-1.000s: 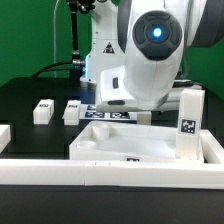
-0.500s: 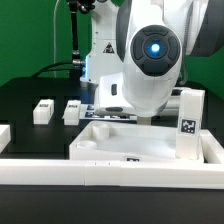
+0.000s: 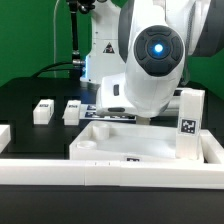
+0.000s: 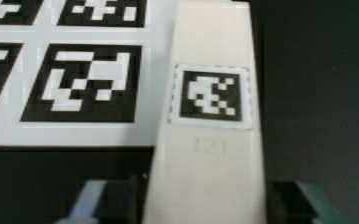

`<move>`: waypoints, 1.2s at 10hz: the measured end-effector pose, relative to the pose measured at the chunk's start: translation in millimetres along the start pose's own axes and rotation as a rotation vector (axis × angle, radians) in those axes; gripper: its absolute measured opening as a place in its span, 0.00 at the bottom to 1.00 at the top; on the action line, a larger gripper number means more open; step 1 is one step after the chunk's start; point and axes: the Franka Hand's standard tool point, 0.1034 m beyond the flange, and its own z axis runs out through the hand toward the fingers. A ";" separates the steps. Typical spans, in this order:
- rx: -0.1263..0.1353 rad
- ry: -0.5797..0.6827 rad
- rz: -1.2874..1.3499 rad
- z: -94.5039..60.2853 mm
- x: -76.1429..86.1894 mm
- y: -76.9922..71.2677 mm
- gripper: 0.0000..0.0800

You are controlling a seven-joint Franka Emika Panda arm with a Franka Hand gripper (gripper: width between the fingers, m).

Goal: Assemble desk

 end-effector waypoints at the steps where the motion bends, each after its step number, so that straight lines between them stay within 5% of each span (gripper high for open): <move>1: 0.000 0.000 0.000 0.0 0.0 0.2 0.36; 7: 0.002 0.001 0.001 -1.0 -0.1 0.9 0.36; 9: 0.018 0.003 -0.034 -29.0 -19.3 1.9 0.36; 12: 0.084 0.053 -0.021 -90.3 -58.3 31.9 0.36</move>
Offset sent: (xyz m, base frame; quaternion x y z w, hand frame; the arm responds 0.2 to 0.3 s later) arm 0.0000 0.0000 0.0000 0.0000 0.0000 0.0000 1.0000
